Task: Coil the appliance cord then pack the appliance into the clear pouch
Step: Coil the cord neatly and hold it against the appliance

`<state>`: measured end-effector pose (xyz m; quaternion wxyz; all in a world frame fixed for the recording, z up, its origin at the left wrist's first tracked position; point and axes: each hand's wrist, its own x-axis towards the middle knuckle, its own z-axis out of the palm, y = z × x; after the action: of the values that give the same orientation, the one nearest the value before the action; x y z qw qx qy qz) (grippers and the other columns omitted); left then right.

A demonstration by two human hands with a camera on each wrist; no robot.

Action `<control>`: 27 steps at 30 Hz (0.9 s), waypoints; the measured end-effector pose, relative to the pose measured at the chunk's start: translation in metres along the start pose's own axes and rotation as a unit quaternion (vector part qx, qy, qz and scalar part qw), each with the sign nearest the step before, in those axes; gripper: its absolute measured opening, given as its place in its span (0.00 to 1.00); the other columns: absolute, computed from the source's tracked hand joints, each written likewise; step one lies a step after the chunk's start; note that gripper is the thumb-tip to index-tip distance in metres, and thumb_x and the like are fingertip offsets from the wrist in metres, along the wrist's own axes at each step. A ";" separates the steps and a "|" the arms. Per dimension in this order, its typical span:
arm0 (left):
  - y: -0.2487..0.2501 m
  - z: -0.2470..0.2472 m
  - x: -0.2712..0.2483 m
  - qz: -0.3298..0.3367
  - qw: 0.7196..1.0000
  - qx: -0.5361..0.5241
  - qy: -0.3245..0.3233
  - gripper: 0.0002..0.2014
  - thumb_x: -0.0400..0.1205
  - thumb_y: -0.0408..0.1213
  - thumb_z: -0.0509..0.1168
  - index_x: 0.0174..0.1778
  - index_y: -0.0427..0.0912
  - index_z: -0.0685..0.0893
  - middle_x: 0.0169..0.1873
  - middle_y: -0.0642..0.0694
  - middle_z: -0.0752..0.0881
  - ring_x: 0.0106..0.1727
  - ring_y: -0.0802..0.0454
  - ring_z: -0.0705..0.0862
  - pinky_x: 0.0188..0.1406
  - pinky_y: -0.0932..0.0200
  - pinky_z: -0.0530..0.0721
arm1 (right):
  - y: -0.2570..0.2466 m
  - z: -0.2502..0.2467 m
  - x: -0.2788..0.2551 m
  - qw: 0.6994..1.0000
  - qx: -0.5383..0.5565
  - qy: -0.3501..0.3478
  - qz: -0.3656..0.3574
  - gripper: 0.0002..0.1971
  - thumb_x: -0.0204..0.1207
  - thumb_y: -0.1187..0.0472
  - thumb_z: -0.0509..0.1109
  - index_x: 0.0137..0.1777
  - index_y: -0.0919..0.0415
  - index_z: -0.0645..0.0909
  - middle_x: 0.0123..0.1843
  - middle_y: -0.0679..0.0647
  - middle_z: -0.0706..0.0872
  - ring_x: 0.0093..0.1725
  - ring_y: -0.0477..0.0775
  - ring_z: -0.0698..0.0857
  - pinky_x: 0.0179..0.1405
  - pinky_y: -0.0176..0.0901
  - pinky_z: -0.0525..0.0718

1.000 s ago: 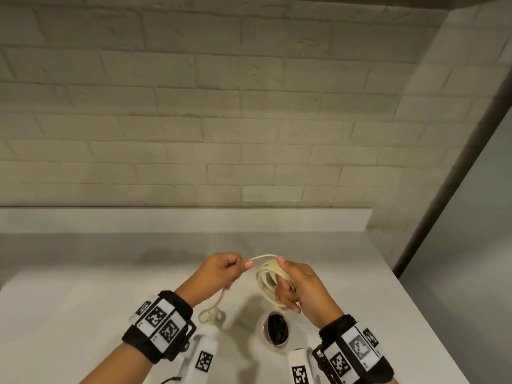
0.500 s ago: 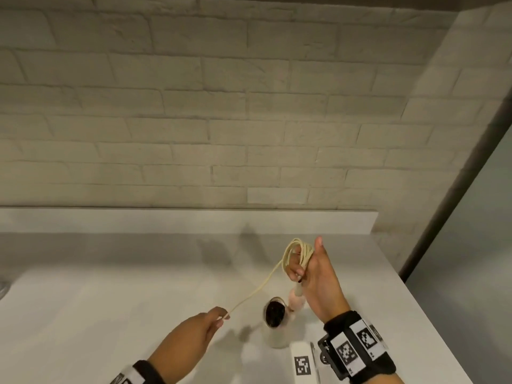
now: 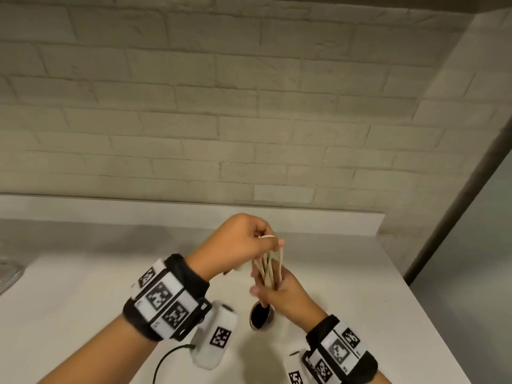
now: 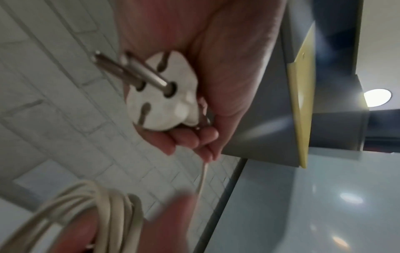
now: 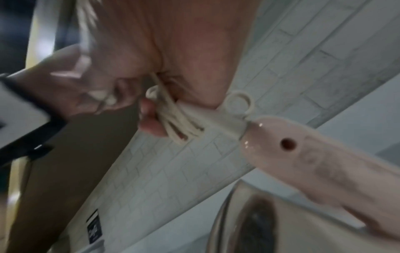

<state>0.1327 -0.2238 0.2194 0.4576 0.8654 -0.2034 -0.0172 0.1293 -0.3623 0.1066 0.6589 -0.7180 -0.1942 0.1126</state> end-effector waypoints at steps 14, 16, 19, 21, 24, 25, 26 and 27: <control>-0.067 0.068 -0.006 0.002 0.984 -0.180 0.012 0.14 0.74 0.53 0.66 0.46 0.46 0.81 0.31 0.55 0.88 0.36 0.59 0.86 0.39 0.66 0.80 | 0.002 -0.016 -0.006 0.974 0.176 0.131 0.061 0.38 0.73 0.32 0.44 0.22 0.62 0.77 0.09 0.50 0.65 0.09 0.50 0.64 0.18 0.38 0.68; -0.066 0.077 -0.008 0.001 0.980 -0.174 0.101 0.12 0.74 0.47 0.69 0.37 0.42 0.79 0.23 0.55 0.85 0.26 0.61 0.82 0.30 0.67 0.77 | -0.001 -0.013 -0.002 0.967 0.200 0.148 0.049 0.36 0.75 0.34 0.47 0.23 0.62 0.79 0.10 0.53 0.67 0.11 0.52 0.67 0.24 0.44 0.70; -0.064 0.077 -0.009 -0.021 0.962 -0.183 0.199 0.12 0.73 0.38 0.72 0.29 0.40 0.77 0.17 0.59 0.82 0.21 0.65 0.77 0.24 0.74 0.73 | 0.002 -0.017 0.007 0.935 0.267 0.227 0.054 0.24 0.75 0.42 0.58 0.34 0.62 0.81 0.20 0.57 0.79 0.20 0.55 0.77 0.26 0.45 0.71; -0.062 0.074 -0.009 -0.025 0.951 -0.221 0.214 0.11 0.73 0.34 0.71 0.28 0.40 0.76 0.14 0.56 0.80 0.19 0.64 0.75 0.23 0.72 0.73 | 0.008 -0.022 0.011 0.914 0.311 0.248 0.077 0.13 0.75 0.51 0.64 0.46 0.62 0.81 0.30 0.57 0.83 0.29 0.55 0.81 0.30 0.46 0.74; -0.067 0.065 -0.011 -0.033 0.944 -0.247 0.217 0.11 0.75 0.33 0.69 0.28 0.41 0.76 0.13 0.52 0.78 0.18 0.60 0.74 0.21 0.70 0.73 | 0.003 -0.032 0.009 0.880 0.407 0.217 0.117 0.07 0.72 0.67 0.69 0.49 0.67 0.78 0.35 0.60 0.86 0.33 0.55 0.86 0.32 0.46 0.88; -0.070 0.062 -0.011 -0.034 0.943 -0.251 0.217 0.11 0.75 0.33 0.69 0.29 0.40 0.76 0.13 0.51 0.77 0.18 0.60 0.74 0.21 0.70 0.73 | 0.001 -0.038 0.007 0.852 0.455 0.227 0.127 0.10 0.65 0.72 0.72 0.45 0.69 0.78 0.32 0.62 0.86 0.30 0.55 0.87 0.30 0.44 0.89; -0.073 0.059 -0.013 -0.035 0.941 -0.255 0.219 0.11 0.76 0.32 0.68 0.29 0.39 0.76 0.13 0.51 0.76 0.18 0.60 0.73 0.21 0.70 0.73 | 0.001 -0.047 0.006 0.812 0.509 0.249 0.137 0.14 0.59 0.75 0.75 0.44 0.71 0.77 0.30 0.63 0.85 0.25 0.55 0.86 0.26 0.42 0.88; -0.076 0.057 -0.014 -0.036 0.940 -0.256 0.221 0.11 0.76 0.32 0.68 0.30 0.38 0.76 0.13 0.51 0.76 0.18 0.60 0.73 0.22 0.70 0.73 | -0.001 -0.055 0.004 0.772 0.559 0.263 0.151 0.17 0.58 0.73 0.77 0.46 0.71 0.76 0.29 0.64 0.83 0.20 0.54 0.83 0.21 0.39 0.86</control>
<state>0.1334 -0.2260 0.1231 0.6965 0.7074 -0.0549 0.1065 0.1562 -0.4101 0.1134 0.9439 -0.2444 0.1948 0.1062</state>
